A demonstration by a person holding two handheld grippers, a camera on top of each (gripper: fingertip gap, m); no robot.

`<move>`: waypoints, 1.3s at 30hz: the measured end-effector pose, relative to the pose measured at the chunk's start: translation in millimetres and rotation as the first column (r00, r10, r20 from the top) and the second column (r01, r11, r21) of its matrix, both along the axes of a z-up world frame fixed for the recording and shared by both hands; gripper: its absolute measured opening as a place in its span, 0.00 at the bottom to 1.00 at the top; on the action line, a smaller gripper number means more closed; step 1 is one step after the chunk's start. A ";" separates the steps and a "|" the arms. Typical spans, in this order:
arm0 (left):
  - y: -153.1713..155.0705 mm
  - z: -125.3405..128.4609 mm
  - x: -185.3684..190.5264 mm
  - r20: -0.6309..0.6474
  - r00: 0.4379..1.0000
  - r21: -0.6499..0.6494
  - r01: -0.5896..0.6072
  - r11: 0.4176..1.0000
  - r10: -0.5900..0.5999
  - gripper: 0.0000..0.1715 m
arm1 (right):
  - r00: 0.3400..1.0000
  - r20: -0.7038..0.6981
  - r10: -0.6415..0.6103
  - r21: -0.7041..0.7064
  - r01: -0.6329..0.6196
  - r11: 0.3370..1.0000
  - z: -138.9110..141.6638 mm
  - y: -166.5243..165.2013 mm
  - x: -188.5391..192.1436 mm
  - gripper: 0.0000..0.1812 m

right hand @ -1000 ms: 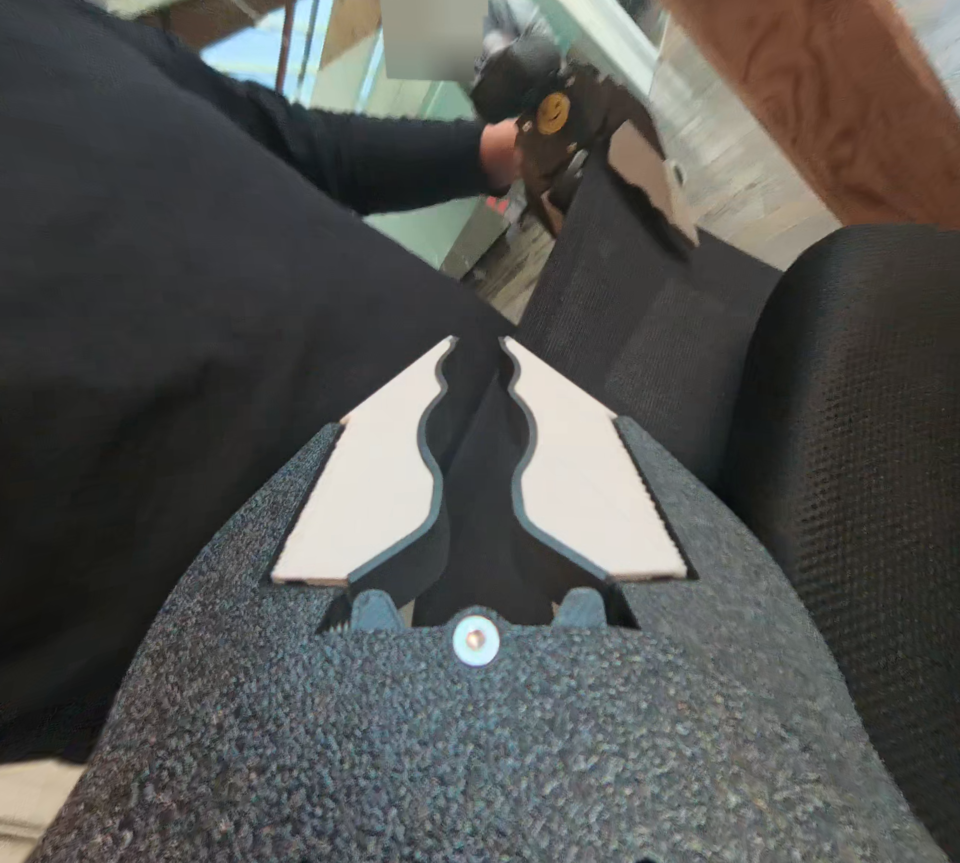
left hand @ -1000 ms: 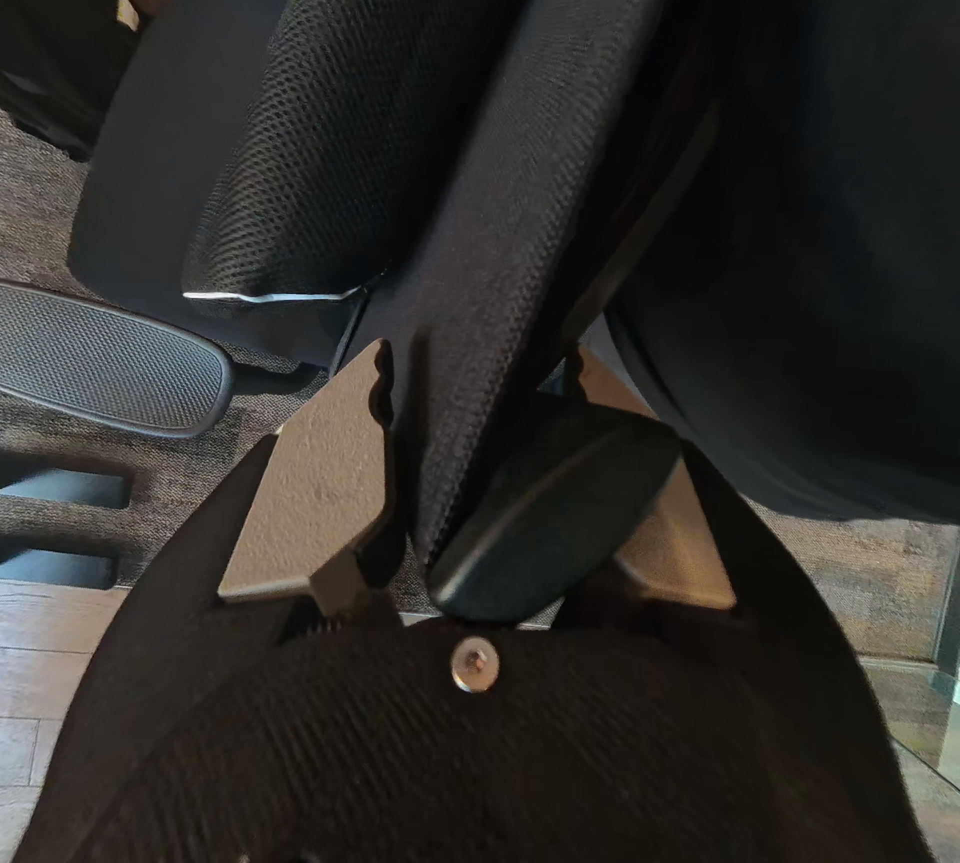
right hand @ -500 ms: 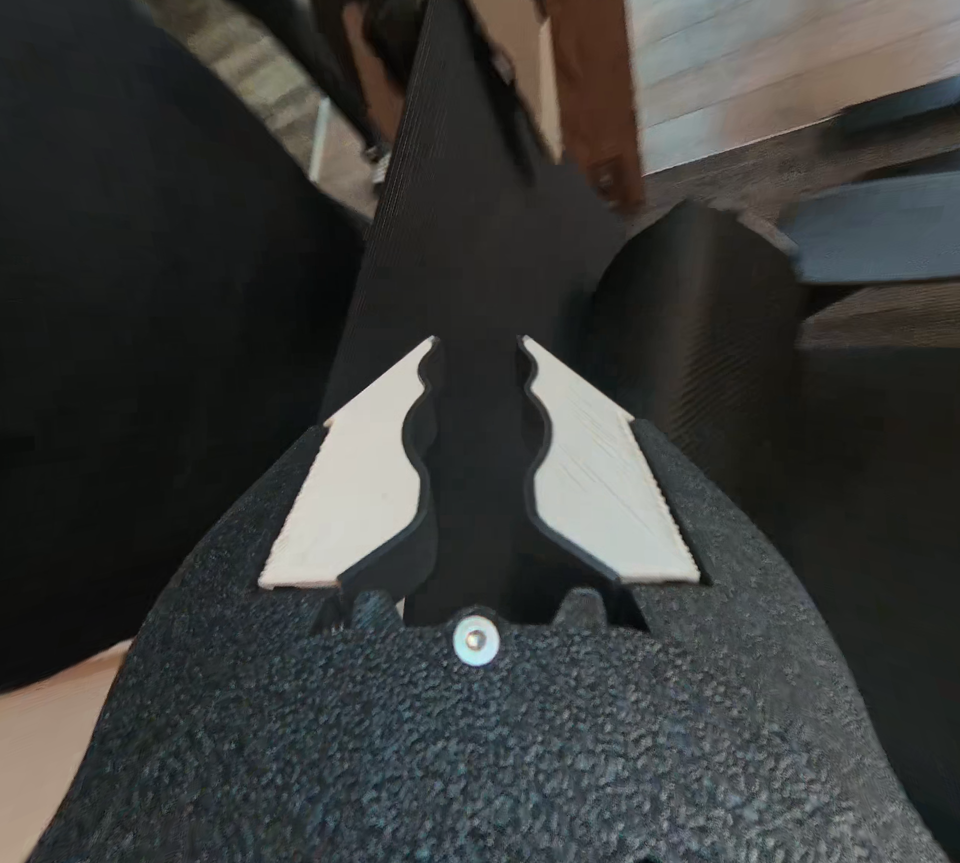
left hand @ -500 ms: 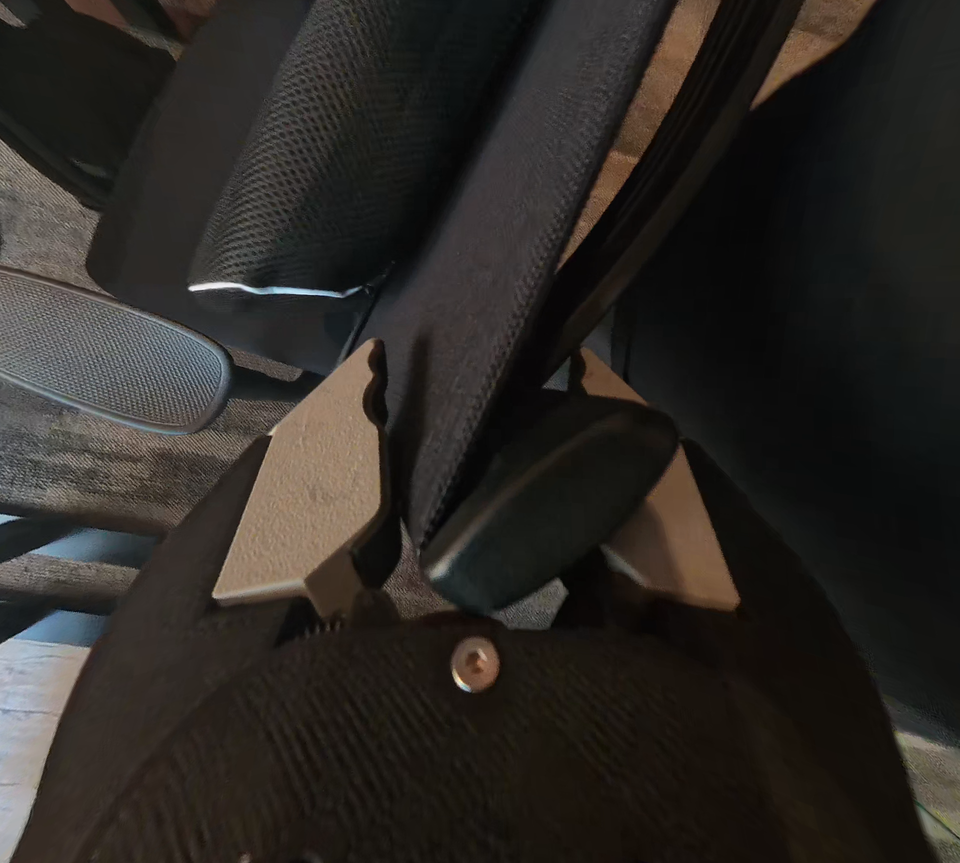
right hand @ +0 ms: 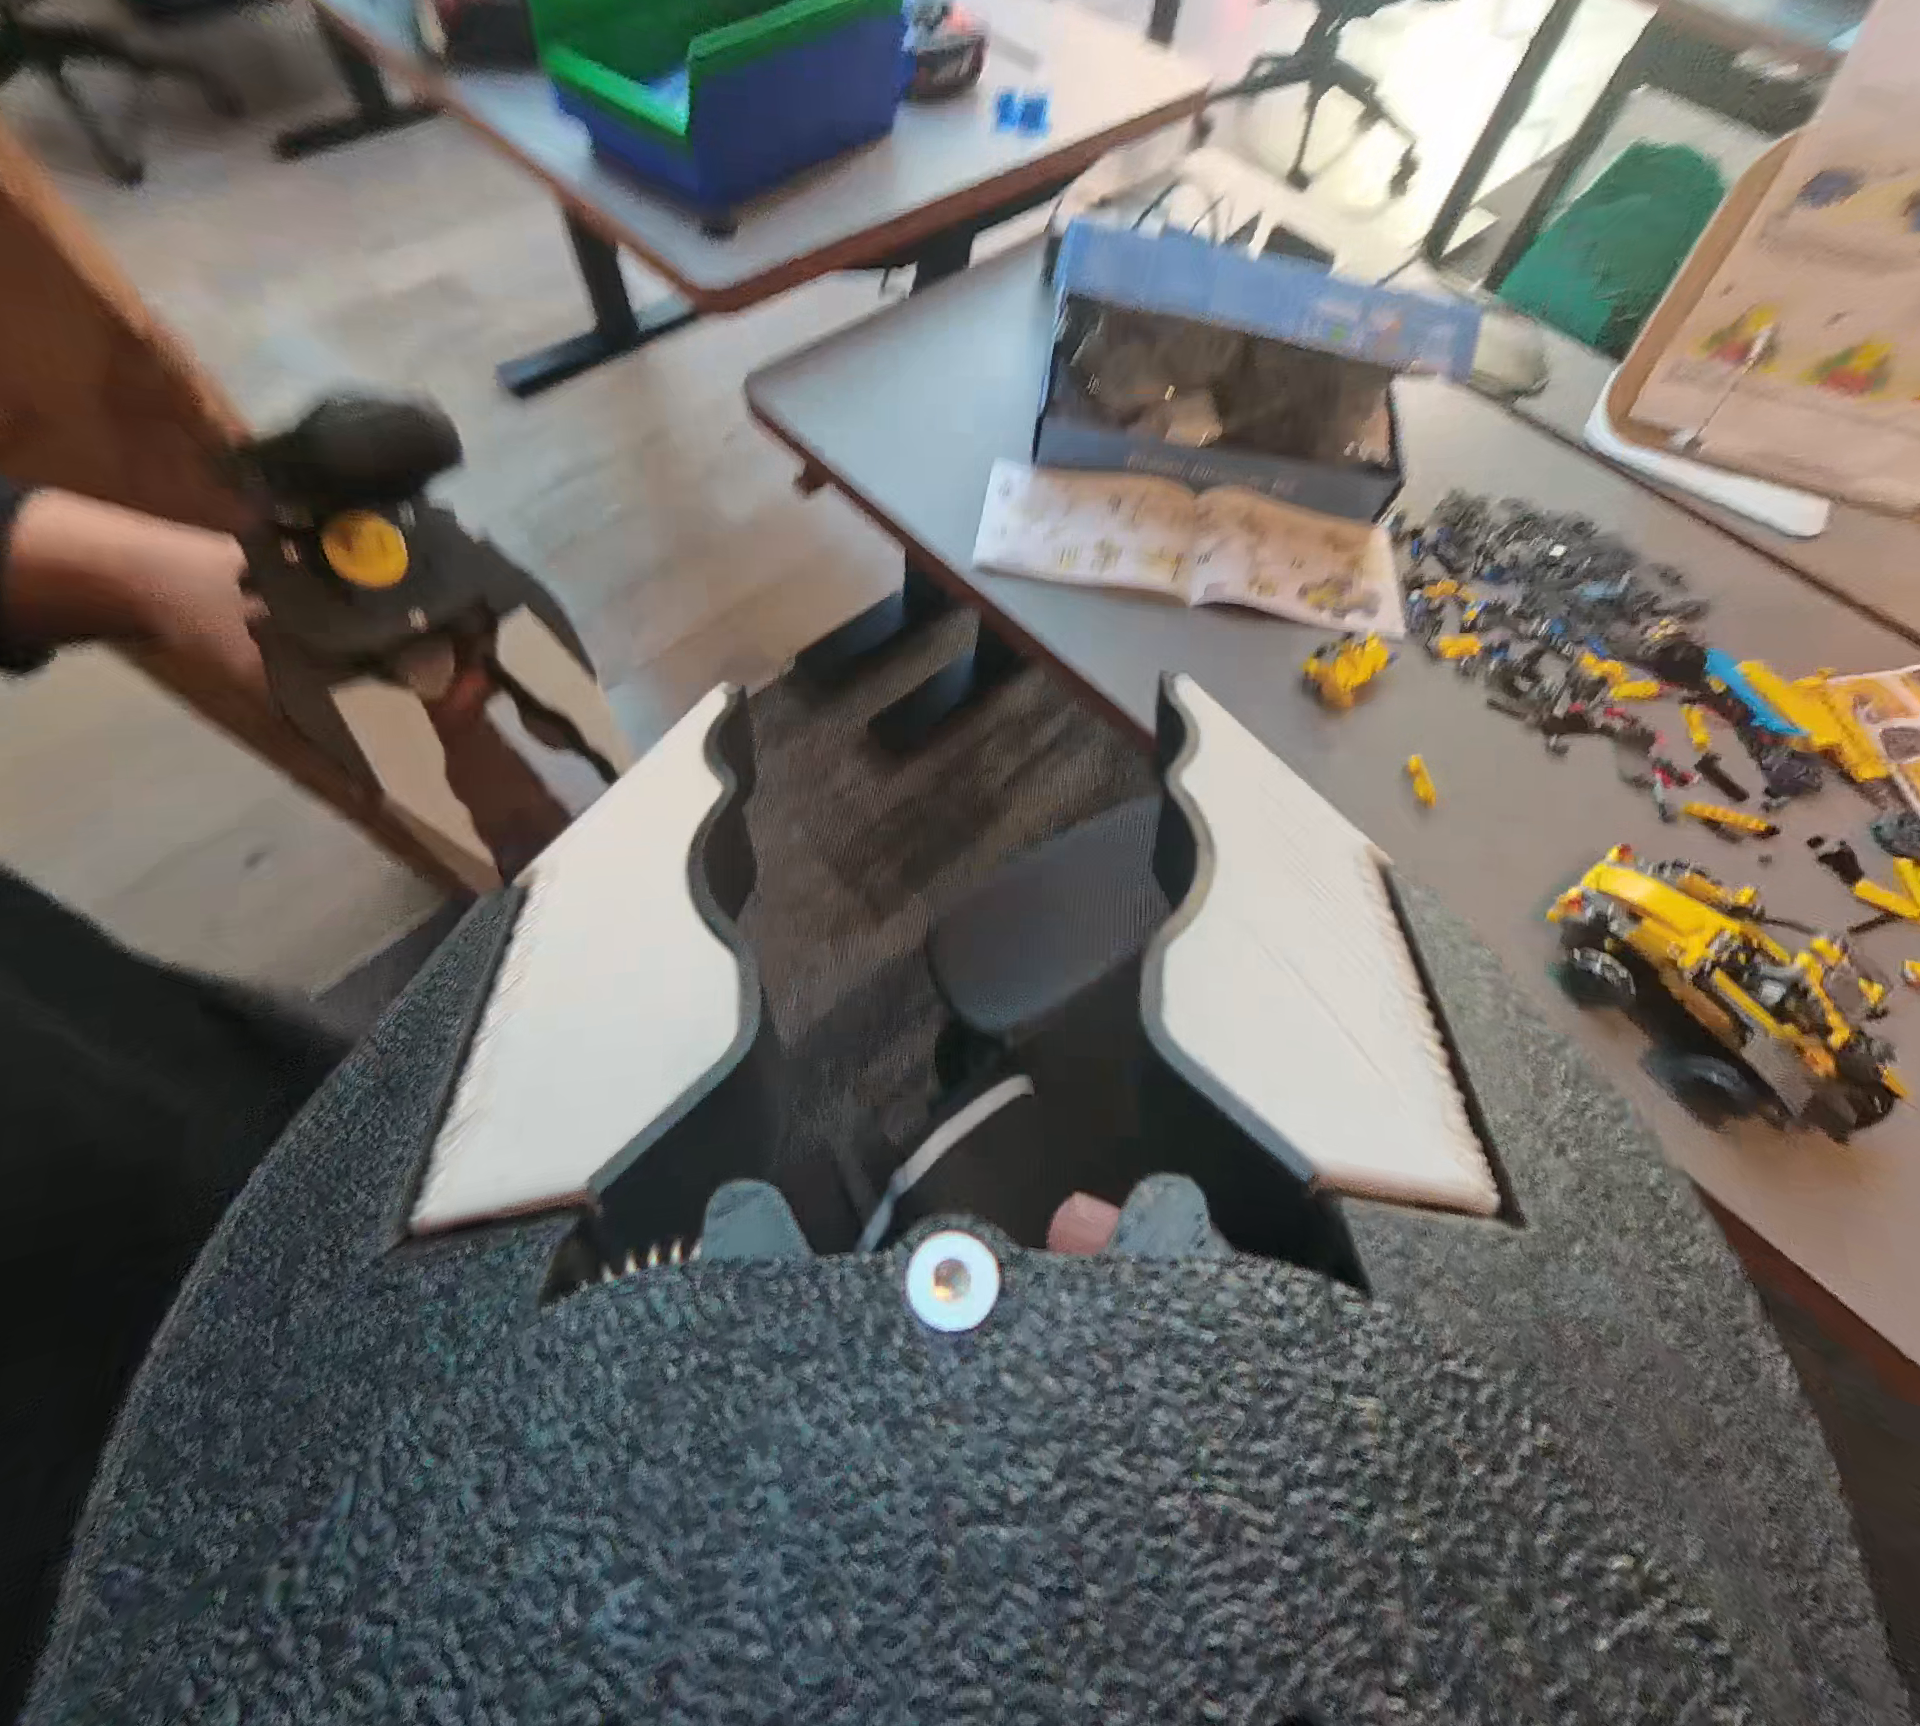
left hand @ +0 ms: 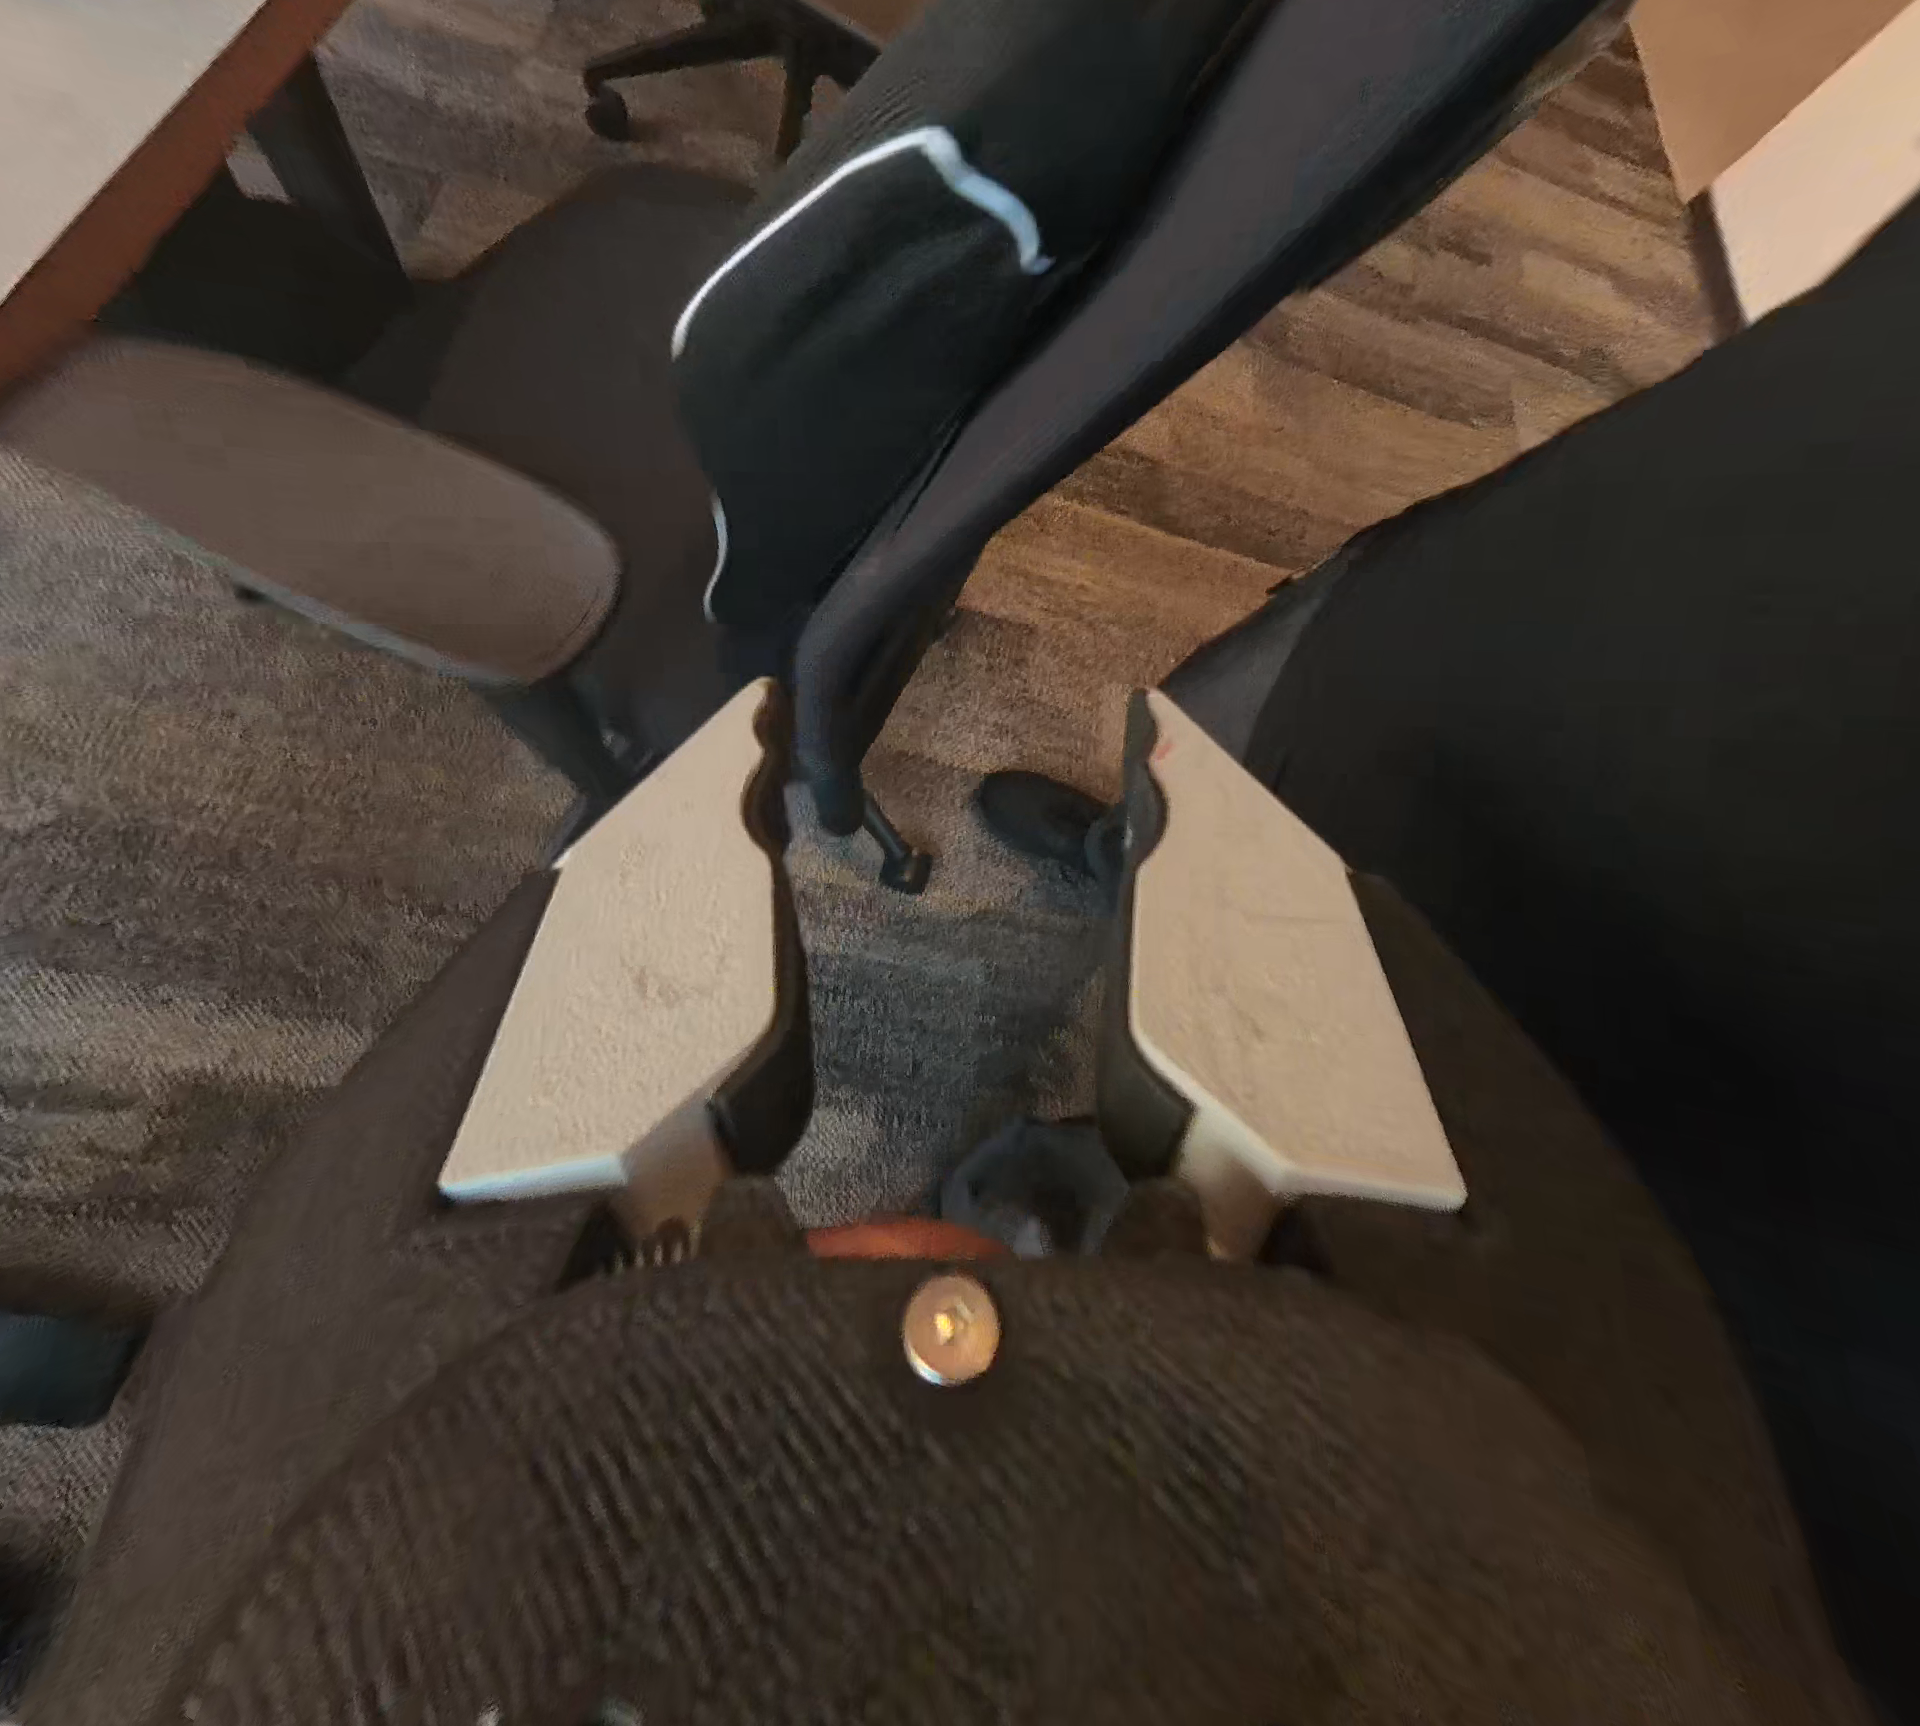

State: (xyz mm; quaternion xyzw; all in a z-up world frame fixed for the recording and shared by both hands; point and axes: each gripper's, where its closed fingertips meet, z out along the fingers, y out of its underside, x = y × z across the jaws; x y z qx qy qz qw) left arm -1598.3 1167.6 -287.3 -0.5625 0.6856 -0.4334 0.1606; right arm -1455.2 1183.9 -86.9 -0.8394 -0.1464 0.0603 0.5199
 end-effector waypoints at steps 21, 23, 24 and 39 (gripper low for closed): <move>305.3 -62.0 -45.3 -0.283 0.907 -0.083 -0.347 0.934 0.312 0.29 | 0.997 -0.070 0.023 0.082 -0.018 0.996 -66.8 394.8 -1.9 0.57; 324.0 -63.0 -54.2 -0.358 0.879 -0.104 -0.373 0.922 0.316 0.25 | 0.996 -0.067 0.064 0.057 -0.060 0.997 -71.9 431.4 11.3 0.54; 334.3 -60.9 -57.3 -0.383 0.867 -0.095 -0.379 0.921 0.317 0.23 | 0.994 -0.070 0.085 0.061 -0.081 0.995 -69.0 445.7 16.3 0.52; 670.4 14.1 -5.0 -0.259 0.817 0.248 -0.460 0.852 0.516 0.40 | 0.991 -0.137 0.004 -0.026 -0.008 1.000 -101.9 505.0 94.2 0.51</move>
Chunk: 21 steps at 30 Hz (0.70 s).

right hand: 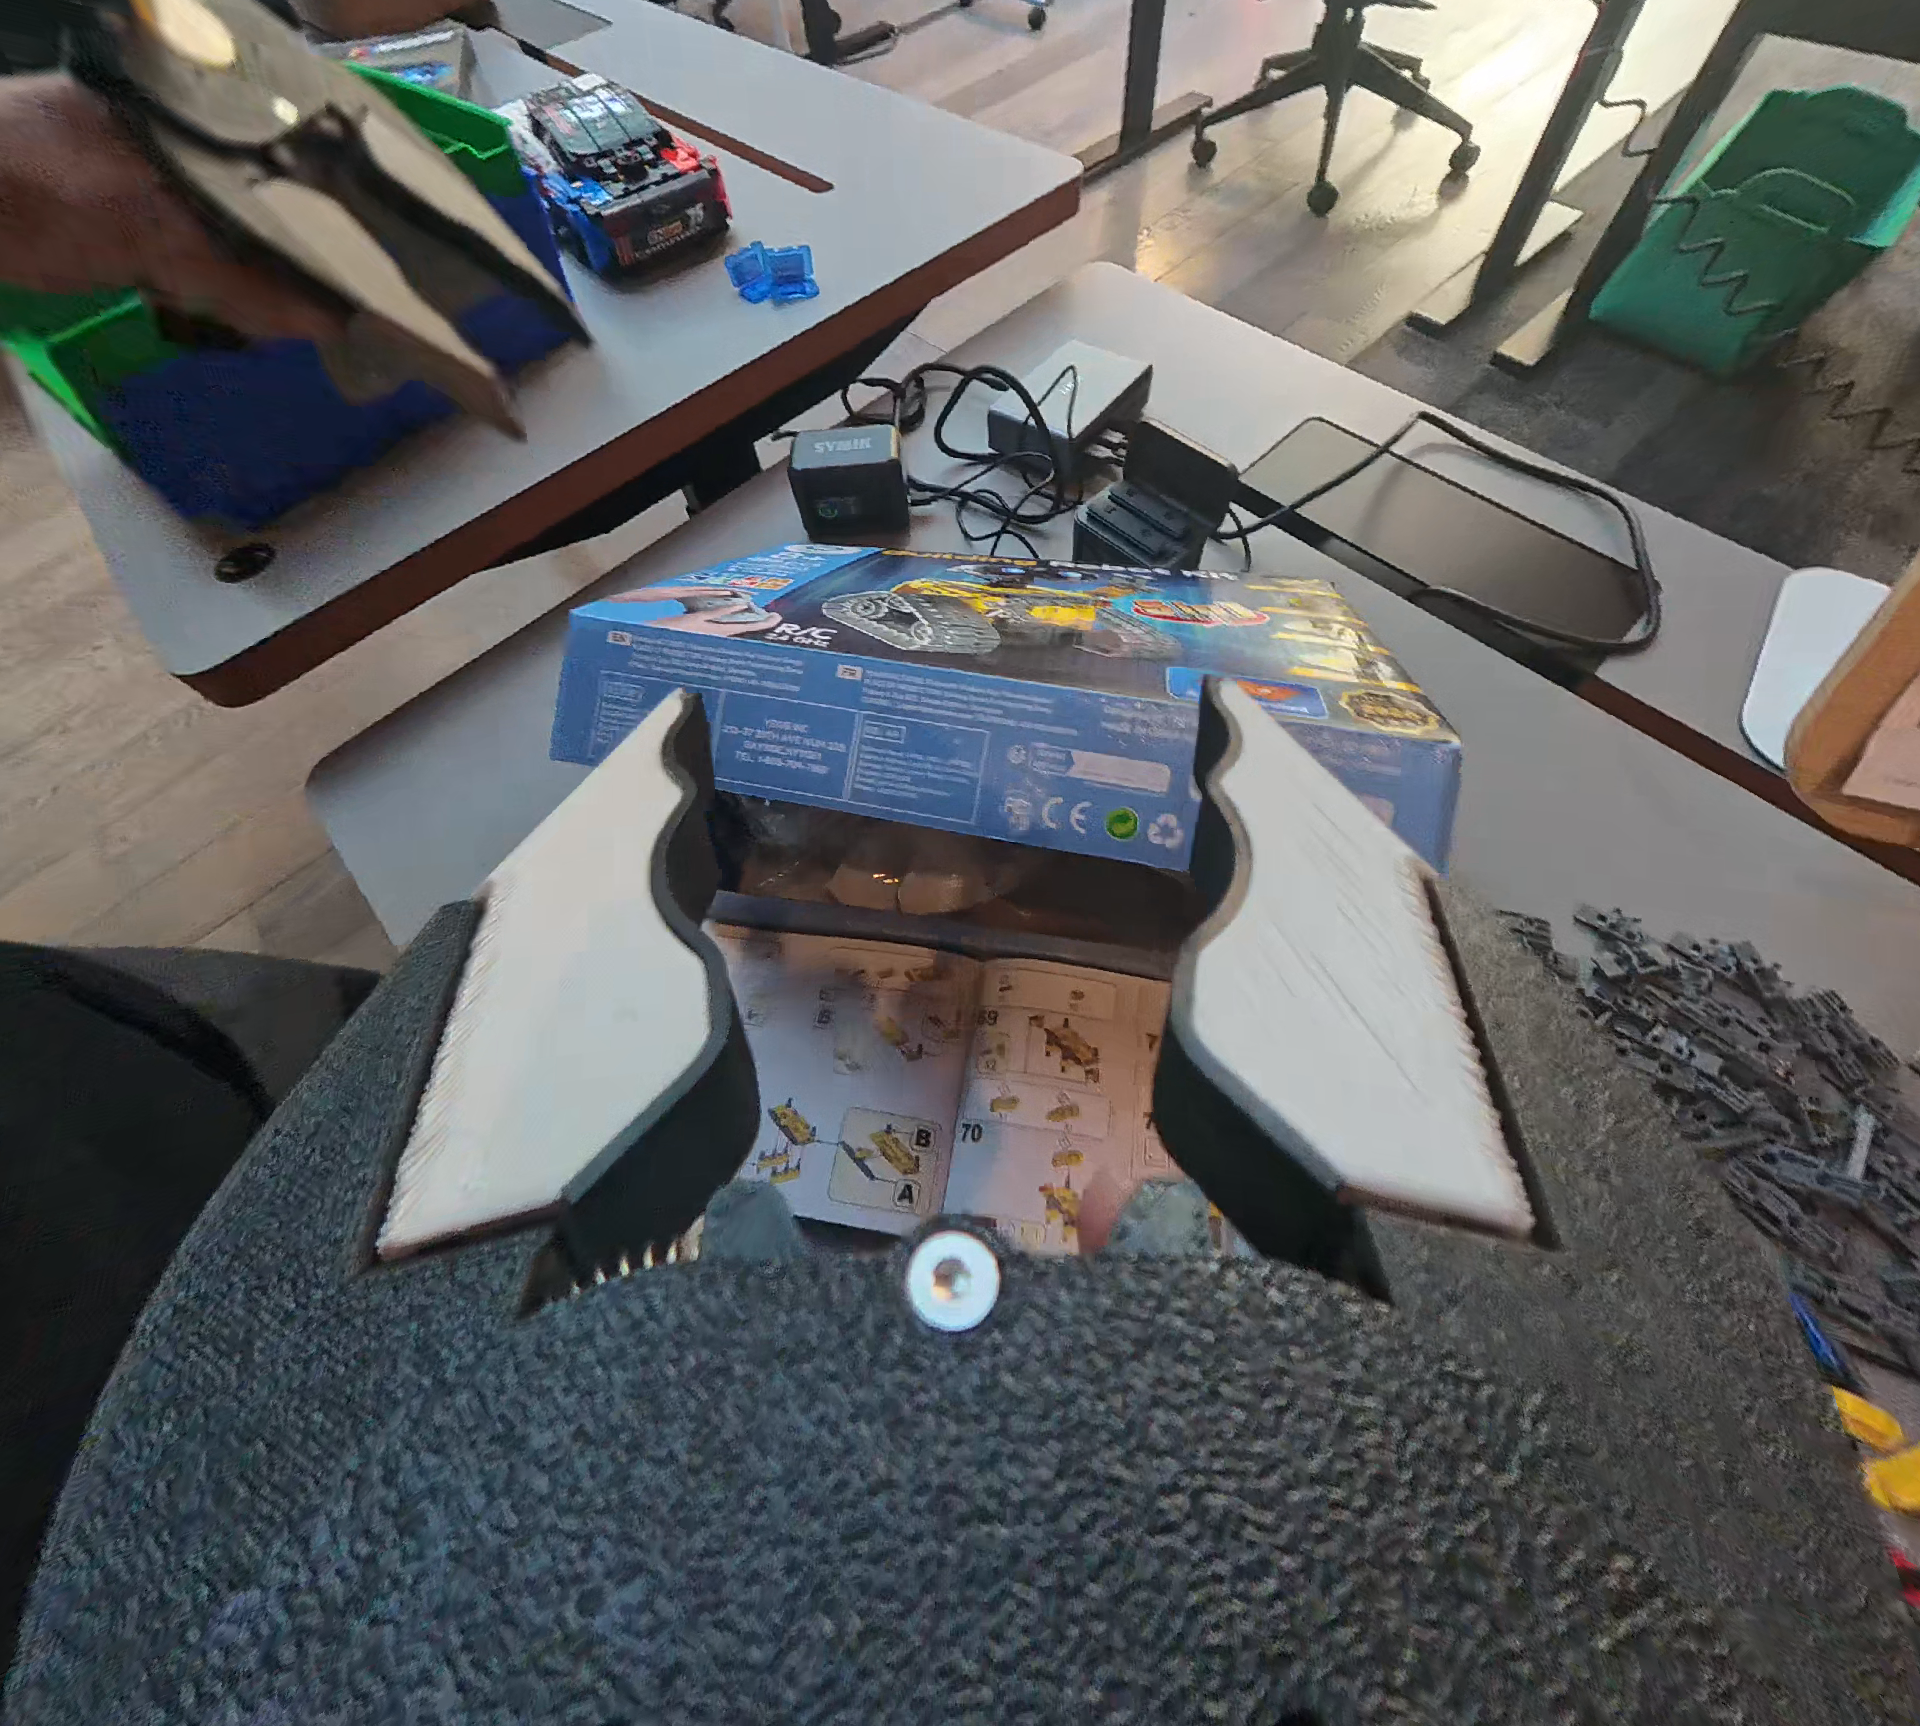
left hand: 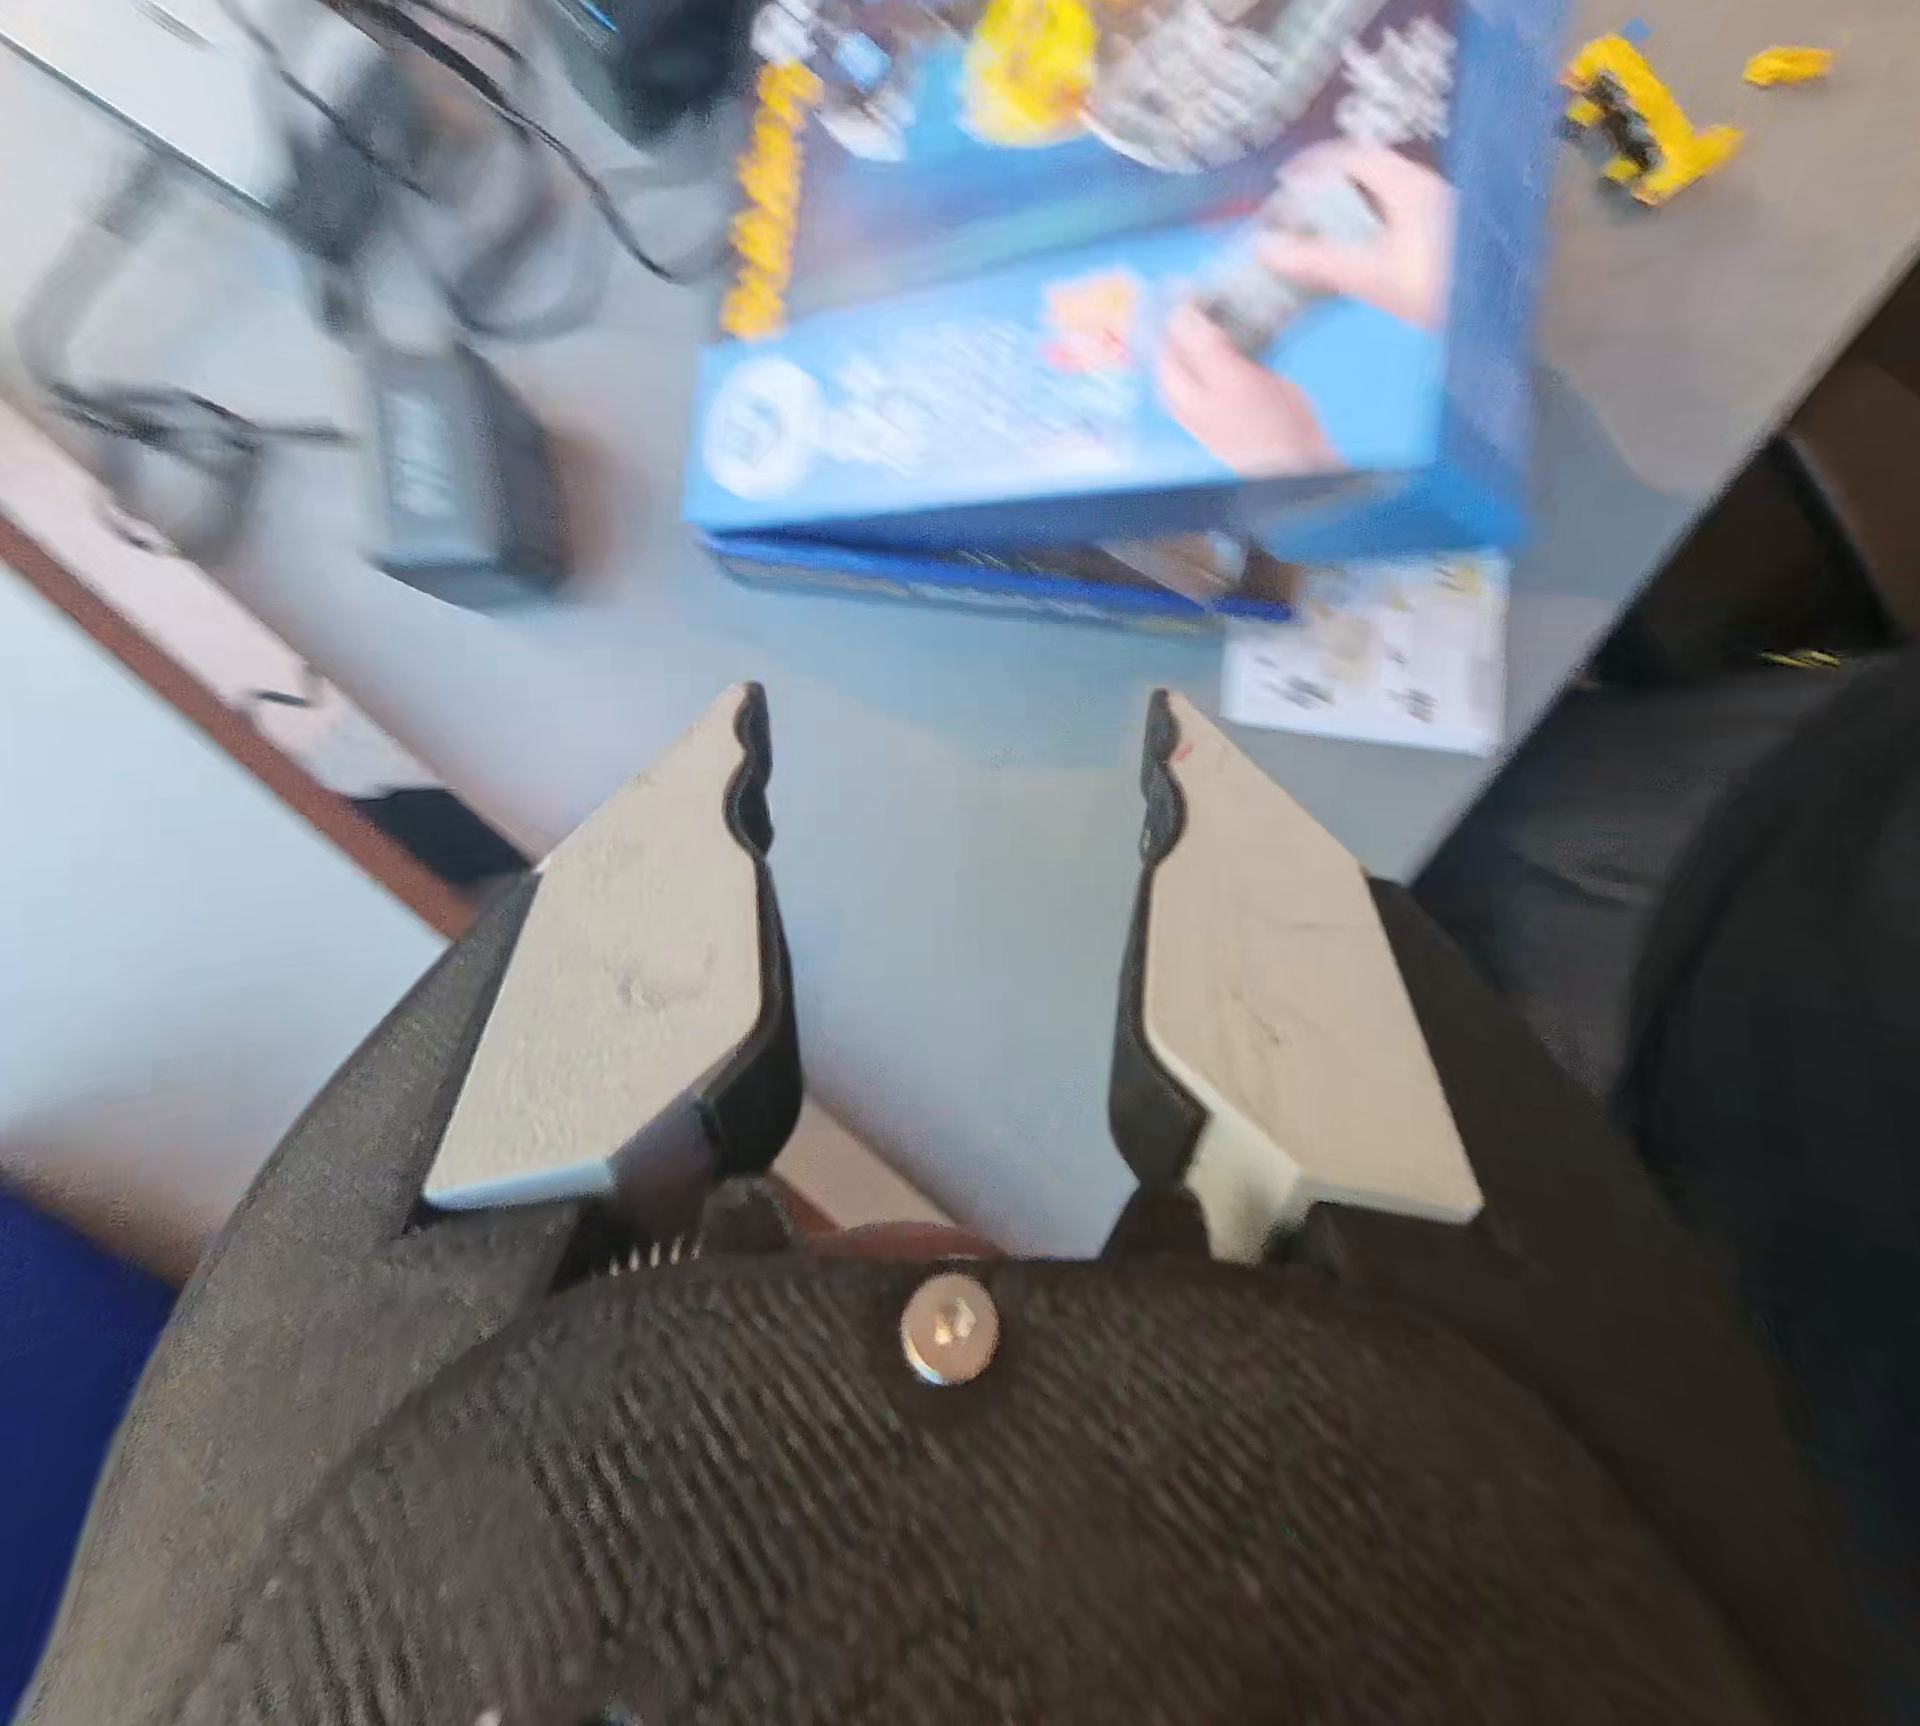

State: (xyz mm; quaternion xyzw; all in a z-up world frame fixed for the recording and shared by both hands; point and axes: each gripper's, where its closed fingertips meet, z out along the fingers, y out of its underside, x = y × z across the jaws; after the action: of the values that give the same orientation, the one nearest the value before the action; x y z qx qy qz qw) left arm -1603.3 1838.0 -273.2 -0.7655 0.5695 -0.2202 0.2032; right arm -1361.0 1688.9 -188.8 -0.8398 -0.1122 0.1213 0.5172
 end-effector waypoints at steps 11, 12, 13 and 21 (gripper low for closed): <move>264.3 -53.1 108.1 -0.115 0.982 0.055 0.158 0.986 -0.151 0.41 | 0.897 0.021 -0.442 -0.205 0.436 0.876 -9.5 -37.6 3.4 0.51; 275.5 -65.7 118.8 -0.127 0.978 0.043 0.172 0.984 -0.166 0.43 | 0.887 0.036 -0.460 -0.233 0.455 0.860 -13.3 -38.9 -2.3 0.51; 284.0 -79.0 128.2 -0.144 0.973 0.029 0.187 0.982 -0.181 0.45 | 0.878 0.053 -0.476 -0.259 0.472 0.843 -16.5 -39.8 -7.7 0.51; 282.2 -155.4 157.6 -0.289 0.803 -0.076 0.524 0.849 -0.521 0.60 | 0.894 0.021 -0.448 -0.380 0.422 0.823 -20.8 2.1 -14.7 0.52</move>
State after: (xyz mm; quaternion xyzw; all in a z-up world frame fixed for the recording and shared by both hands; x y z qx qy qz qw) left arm -1445.7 2120.2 -428.5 -0.6026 0.7829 -0.1470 0.0491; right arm -1375.7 1691.0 -209.6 -0.9214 0.1256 0.0485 0.3647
